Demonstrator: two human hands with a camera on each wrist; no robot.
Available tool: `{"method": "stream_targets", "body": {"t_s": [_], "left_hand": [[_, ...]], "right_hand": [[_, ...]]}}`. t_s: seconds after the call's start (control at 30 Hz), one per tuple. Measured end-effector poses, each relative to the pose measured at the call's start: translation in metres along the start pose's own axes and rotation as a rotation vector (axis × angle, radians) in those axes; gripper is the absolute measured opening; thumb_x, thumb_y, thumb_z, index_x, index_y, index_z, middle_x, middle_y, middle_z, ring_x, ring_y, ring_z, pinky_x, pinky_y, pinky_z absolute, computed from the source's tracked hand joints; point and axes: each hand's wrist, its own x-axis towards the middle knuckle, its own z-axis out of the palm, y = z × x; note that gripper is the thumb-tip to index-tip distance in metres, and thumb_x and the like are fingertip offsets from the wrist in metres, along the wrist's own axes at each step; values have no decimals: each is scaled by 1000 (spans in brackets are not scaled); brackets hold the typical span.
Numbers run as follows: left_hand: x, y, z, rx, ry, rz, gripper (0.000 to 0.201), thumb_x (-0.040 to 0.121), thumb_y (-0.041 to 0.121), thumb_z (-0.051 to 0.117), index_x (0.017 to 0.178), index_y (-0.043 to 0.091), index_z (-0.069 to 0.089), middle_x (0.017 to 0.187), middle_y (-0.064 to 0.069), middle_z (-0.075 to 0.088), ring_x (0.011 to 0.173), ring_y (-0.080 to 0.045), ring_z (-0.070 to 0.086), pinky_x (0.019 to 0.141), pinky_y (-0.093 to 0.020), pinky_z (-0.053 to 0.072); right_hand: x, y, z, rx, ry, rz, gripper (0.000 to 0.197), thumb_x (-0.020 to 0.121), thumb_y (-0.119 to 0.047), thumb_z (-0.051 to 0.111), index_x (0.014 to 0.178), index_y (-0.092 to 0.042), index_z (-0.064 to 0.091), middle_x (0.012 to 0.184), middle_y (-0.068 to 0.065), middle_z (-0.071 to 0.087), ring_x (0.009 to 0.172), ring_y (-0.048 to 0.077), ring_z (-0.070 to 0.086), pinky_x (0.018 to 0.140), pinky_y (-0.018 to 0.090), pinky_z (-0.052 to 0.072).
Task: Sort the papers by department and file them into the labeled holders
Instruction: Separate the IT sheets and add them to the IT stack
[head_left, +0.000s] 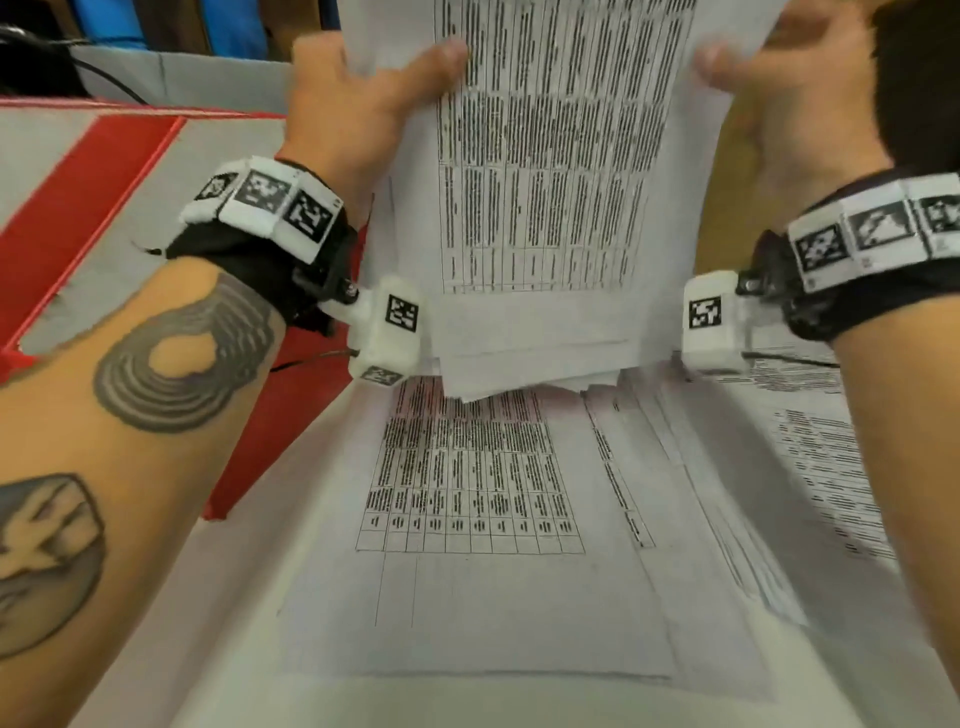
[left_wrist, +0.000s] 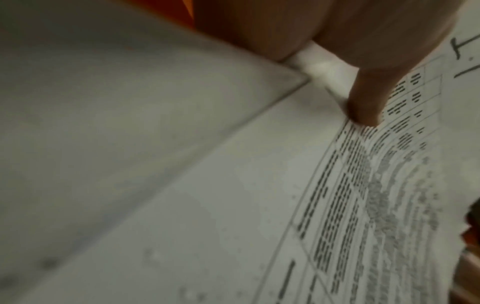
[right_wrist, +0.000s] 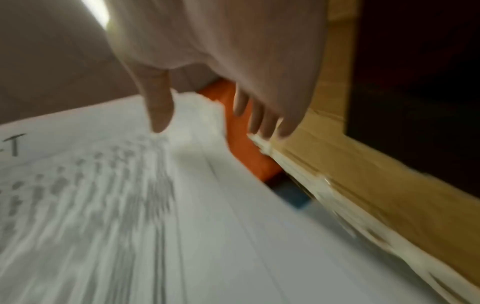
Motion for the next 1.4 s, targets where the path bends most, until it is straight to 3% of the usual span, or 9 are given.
{"method": "stream_targets", "body": {"t_s": [0.13, 0.27, 0.37, 0.57, 0.77, 0.9, 1.07, 1.23, 1.4], "left_hand": [[-2, -13, 19, 170, -80, -33, 48, 84, 54, 75, 114, 17, 66, 117, -3, 75, 106, -15, 72, 97, -42, 57], [-11, -21, 42, 695, -174, -12, 61, 85, 70, 59, 118, 20, 71, 103, 4, 74, 90, -14, 71, 75, -32, 62], [-12, -22, 49, 521, -62, -56, 54, 80, 62, 66, 108, 16, 71, 92, 2, 73, 76, -15, 71, 60, -27, 58], [-26, -41, 28, -191, -113, -361, 36, 85, 24, 83, 114, 6, 74, 110, -8, 78, 104, -24, 75, 97, -48, 58], [-23, -39, 45, 97, -50, -367, 55, 82, 49, 82, 121, 18, 60, 112, 10, 68, 98, 3, 66, 87, -20, 53], [-2, -15, 43, 216, -58, -271, 85, 72, 62, 82, 134, 10, 53, 126, 5, 65, 109, -7, 63, 95, -29, 52], [-8, -40, 19, -31, -122, -253, 53, 76, 35, 89, 118, 8, 71, 111, -4, 78, 105, -18, 74, 98, -43, 57], [-8, -40, 28, 143, -57, -197, 36, 85, 45, 81, 99, 18, 63, 99, 7, 72, 79, 13, 66, 70, -8, 50], [10, -13, 33, 300, 67, -30, 35, 91, 50, 64, 92, 16, 60, 93, 1, 69, 83, -10, 67, 81, -40, 60]], "right_hand": [[-15, 35, 3, 35, -26, 106, 54, 82, -3, 81, 131, -3, 58, 121, 5, 74, 112, 20, 73, 96, 43, 59], [-24, 53, 27, -135, 108, 19, 48, 89, -7, 75, 134, -9, 60, 124, -5, 71, 115, 10, 68, 102, 30, 55], [-25, 59, 33, -200, 134, -13, 49, 95, -8, 66, 141, -9, 50, 130, -4, 63, 122, 9, 61, 106, 20, 48], [-29, 69, 17, -8, 86, 215, 63, 87, -9, 76, 142, -13, 48, 131, -5, 69, 119, 11, 67, 108, 40, 52], [-26, 57, 40, -91, 56, 155, 23, 101, -9, 58, 113, -29, 60, 112, -14, 69, 102, -2, 66, 88, 16, 52], [-3, 37, 45, -126, 121, 41, 48, 98, -19, 58, 143, -11, 47, 139, -3, 61, 127, 11, 59, 111, 34, 48], [-13, 48, 31, -53, 38, 162, 43, 92, -18, 71, 132, -9, 60, 119, -4, 74, 108, 8, 71, 96, 34, 55], [-15, 42, 42, -135, 101, -2, 46, 95, -18, 66, 138, -6, 57, 133, 1, 67, 124, 12, 63, 110, 39, 50], [6, 20, 46, -256, 152, -163, 35, 91, -33, 63, 114, -6, 66, 111, 8, 73, 101, 20, 71, 91, 44, 59]]}}
